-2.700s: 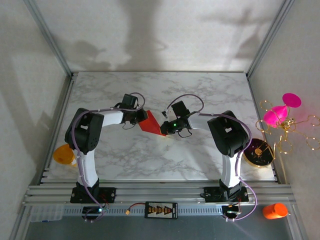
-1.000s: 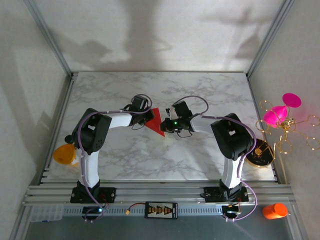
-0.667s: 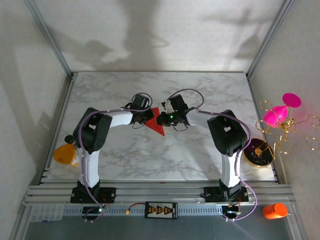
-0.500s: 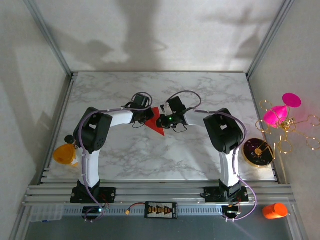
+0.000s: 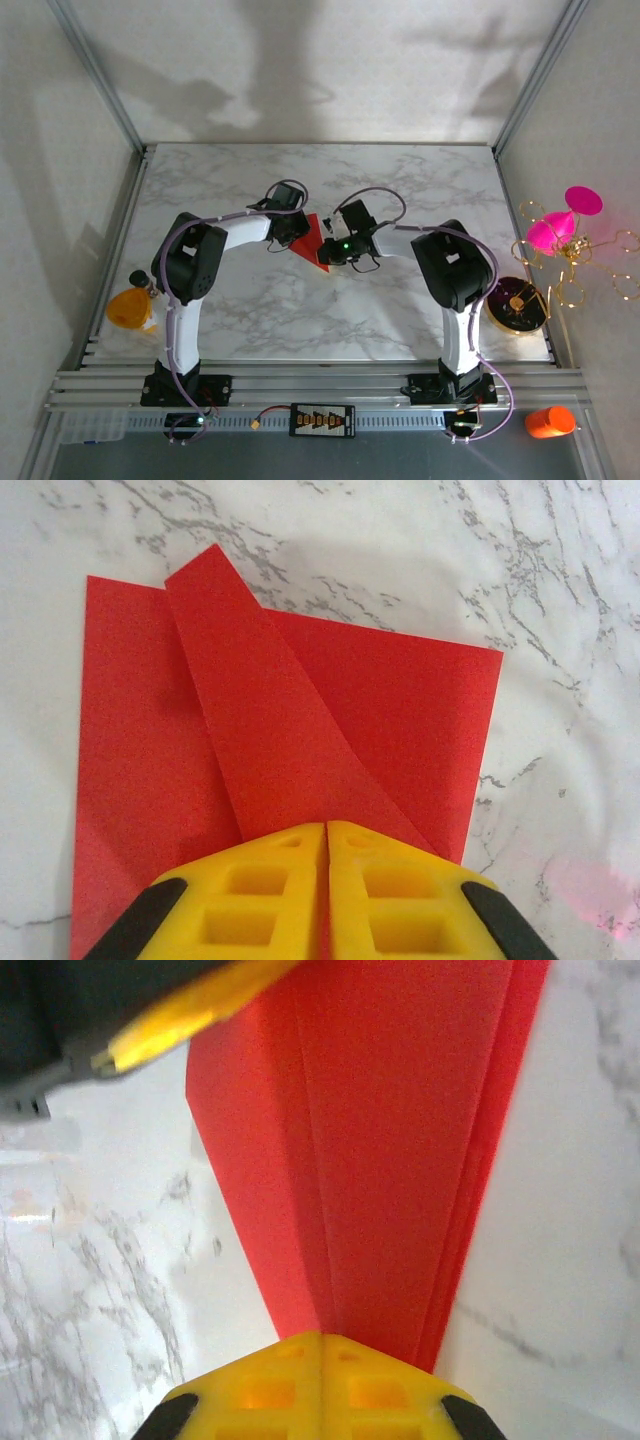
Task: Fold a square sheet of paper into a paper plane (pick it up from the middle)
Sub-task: Fourth fold the wing at the center of the table.
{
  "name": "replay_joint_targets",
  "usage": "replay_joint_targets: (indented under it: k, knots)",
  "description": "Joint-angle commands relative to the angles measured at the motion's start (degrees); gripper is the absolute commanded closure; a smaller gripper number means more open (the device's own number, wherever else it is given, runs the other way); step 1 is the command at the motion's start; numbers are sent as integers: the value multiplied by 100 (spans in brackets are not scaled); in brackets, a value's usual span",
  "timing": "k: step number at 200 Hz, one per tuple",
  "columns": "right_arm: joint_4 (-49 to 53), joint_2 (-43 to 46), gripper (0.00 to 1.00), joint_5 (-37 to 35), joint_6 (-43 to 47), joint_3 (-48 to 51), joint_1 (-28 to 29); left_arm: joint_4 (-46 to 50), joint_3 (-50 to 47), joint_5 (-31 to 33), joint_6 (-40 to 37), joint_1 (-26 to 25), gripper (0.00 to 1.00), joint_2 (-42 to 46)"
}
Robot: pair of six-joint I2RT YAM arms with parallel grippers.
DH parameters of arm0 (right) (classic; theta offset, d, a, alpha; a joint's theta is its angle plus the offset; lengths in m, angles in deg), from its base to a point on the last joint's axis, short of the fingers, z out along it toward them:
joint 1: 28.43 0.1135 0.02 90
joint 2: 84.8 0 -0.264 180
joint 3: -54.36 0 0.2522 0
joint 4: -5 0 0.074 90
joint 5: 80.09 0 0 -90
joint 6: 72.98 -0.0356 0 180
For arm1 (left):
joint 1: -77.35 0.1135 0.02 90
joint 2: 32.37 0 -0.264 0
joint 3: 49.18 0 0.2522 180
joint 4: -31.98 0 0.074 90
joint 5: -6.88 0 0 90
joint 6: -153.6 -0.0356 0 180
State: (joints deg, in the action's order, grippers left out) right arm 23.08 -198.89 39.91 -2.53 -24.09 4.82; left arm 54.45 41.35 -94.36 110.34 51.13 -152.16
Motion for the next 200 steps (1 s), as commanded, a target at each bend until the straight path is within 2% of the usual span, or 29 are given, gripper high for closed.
replay_joint_targets:
  k: [1, 59, 96, 117, 157, 200]
  knots:
    - [804, 204, 100, 127, 254, 449, -8, 847, -189, 747, 24, 83, 89, -555]
    - [772, 773, 100, -113, 191, 1098, -112, 812, -154, 605, -50, 76, 90, -538]
    - [-6, 1233, 100, -138, -40, 857, -144, 708, -154, 410, -41, 60, 89, -468]
    - [-185, 915, 99, -174, -119, 508, -135, 657, -141, 293, -10, 47, 89, -451]
    - [145, -42, 100, -320, -50, -447, -37, 639, -40, 117, -4, 3, 89, -433]
    - [337, -407, 100, -408, 66, -599, -12, 658, 16, 50, -133, -6, 88, -305]
